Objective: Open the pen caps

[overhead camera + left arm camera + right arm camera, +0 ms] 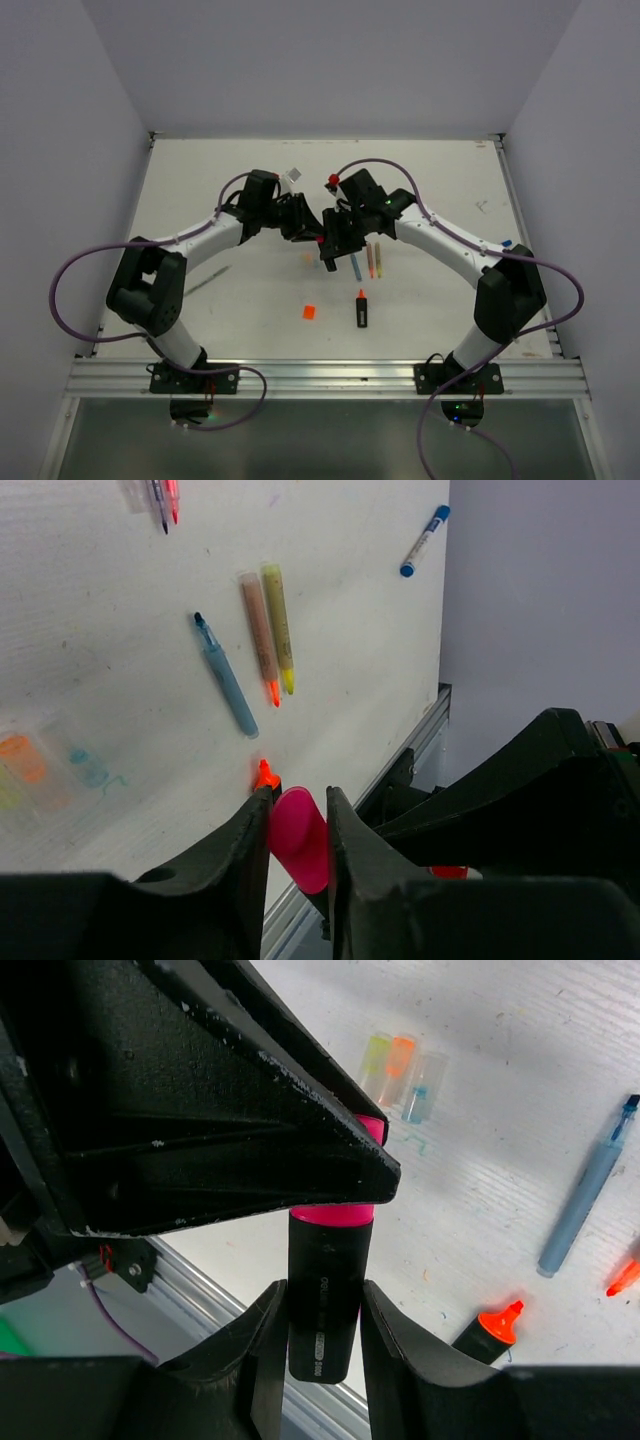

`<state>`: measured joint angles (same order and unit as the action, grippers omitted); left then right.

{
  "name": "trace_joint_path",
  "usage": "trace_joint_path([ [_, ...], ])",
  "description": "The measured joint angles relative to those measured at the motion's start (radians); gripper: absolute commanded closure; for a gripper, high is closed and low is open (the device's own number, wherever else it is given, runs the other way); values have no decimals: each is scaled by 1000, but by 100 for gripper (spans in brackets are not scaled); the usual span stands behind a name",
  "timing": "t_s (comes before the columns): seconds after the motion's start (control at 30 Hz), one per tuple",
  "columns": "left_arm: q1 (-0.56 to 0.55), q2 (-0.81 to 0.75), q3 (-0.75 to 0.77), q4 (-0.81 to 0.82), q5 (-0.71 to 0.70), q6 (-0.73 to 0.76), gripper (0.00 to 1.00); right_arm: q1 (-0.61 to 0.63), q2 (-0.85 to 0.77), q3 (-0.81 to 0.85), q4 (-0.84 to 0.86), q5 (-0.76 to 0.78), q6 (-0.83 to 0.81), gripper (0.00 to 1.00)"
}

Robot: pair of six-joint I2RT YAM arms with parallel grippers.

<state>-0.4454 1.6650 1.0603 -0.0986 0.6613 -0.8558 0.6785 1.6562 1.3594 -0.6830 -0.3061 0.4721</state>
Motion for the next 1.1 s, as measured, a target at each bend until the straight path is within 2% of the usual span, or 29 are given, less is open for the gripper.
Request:
trace_joint_path([
  [0.03,0,1,0,3,4,-2,85,0,0,0,1,-3,3,100],
  [0.1,0,2,8,11,18,-17,100,0,3,0,2,-7,12,100],
  [0.33,0,2,12,6,8,-23,100,13,15,3,-6,26,11,100],
  [0.57,7,-2,23,-93,-60,-27,100,158,105,114,-111,337,-56,100],
  [0.7,12,-7,19,-132,-82,-43,100,192,122,126,-121,394,-74,100],
  [0.9,21,-65,-99,3,-43,-53,100,141,56,7,-5,201,-70,100],
  [1.1,29,-140,-172,113,-15,-53,100,11,-43,-157,190,-136,16,100],
])
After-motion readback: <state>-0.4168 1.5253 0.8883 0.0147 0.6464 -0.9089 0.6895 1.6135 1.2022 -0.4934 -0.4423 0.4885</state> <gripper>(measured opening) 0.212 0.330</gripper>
